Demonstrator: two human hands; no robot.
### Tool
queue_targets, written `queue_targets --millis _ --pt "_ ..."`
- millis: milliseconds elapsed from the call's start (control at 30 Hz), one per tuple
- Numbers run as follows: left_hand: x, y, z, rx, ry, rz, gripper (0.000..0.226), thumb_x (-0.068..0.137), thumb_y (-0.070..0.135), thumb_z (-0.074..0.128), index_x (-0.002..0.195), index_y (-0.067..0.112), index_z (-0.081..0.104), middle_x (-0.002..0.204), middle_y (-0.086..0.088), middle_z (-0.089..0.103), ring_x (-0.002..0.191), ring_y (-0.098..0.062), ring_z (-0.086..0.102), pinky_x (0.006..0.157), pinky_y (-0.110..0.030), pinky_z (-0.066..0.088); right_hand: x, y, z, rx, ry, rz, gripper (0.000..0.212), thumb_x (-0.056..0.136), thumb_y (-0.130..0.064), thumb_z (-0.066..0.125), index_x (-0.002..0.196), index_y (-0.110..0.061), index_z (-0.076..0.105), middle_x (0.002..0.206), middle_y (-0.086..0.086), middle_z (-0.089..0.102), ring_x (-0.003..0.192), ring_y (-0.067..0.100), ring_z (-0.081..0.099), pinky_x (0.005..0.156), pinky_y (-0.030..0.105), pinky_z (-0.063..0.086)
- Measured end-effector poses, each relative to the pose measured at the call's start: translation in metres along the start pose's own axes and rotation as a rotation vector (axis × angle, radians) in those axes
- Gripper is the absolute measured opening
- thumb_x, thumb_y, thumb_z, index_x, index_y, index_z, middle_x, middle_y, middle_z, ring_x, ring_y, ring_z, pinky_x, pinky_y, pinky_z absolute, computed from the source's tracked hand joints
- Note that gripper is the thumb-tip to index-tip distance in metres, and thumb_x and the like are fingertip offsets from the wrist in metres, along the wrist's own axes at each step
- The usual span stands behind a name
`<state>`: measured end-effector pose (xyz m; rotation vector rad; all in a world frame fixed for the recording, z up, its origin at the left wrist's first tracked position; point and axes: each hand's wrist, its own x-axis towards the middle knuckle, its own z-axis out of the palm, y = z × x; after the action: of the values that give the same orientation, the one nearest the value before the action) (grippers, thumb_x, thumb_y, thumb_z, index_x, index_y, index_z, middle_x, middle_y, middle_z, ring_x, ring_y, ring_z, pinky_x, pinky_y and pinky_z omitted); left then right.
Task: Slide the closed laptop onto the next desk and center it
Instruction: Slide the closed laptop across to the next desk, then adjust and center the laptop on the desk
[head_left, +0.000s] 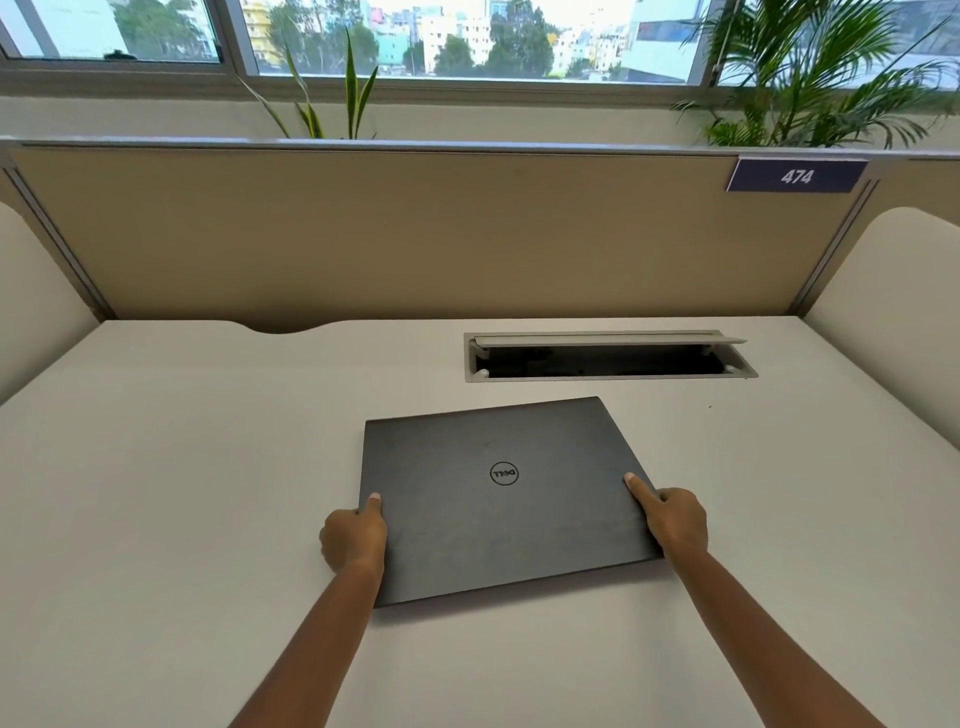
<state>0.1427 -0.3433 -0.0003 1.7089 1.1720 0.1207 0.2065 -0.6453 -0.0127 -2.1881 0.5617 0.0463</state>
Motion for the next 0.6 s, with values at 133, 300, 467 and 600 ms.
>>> queue_targets --millis 133,300,467,600 --pt "0.001 -0.003 0.001 0.043 0.008 0.033 0.053 0.091 0.029 0.055 0.099 -0.023 0.061 0.108 -0.038 0.064 0.106 -0.049 0.059 0.092 -0.050 0.048 0.004 -0.002 -0.003 -0.041 -0.047 0.027 0.066 0.084 -0.043 0.063 0.044 -0.014 0.019 0.047 0.003 0.028 0.045 0.020 0.029 0.047 0.030 0.020" --pt "-0.001 -0.008 0.000 0.083 -0.001 0.081 0.052 0.092 0.026 0.055 0.102 -0.025 0.058 0.111 -0.040 0.062 0.108 -0.051 0.057 0.093 -0.051 0.046 0.009 -0.004 -0.011 -0.114 -0.087 0.057 0.068 0.080 -0.042 0.067 0.043 -0.014 0.018 0.046 0.003 0.027 0.045 0.019 0.030 0.045 0.028 0.019" --pt "0.004 -0.009 -0.003 0.099 -0.006 0.155 0.049 0.092 0.021 0.054 0.051 -0.002 0.043 0.073 -0.030 0.060 0.099 -0.050 0.060 0.086 -0.048 0.048 0.011 -0.003 -0.014 -0.167 -0.094 -0.022 0.067 0.082 -0.036 0.067 0.040 -0.016 0.018 0.043 0.002 0.024 0.043 0.020 0.027 0.047 0.030 0.020" --pt "0.006 -0.003 -0.012 0.204 -0.081 0.170 0.038 0.093 0.019 0.053 0.080 -0.016 0.060 0.107 -0.038 0.064 0.103 -0.048 0.060 0.089 -0.045 0.048 0.012 -0.003 -0.014 -0.222 -0.086 -0.070 0.064 0.084 -0.034 0.064 0.041 -0.014 0.021 0.043 0.003 0.028 0.045 0.021 0.031 0.048 0.029 0.023"
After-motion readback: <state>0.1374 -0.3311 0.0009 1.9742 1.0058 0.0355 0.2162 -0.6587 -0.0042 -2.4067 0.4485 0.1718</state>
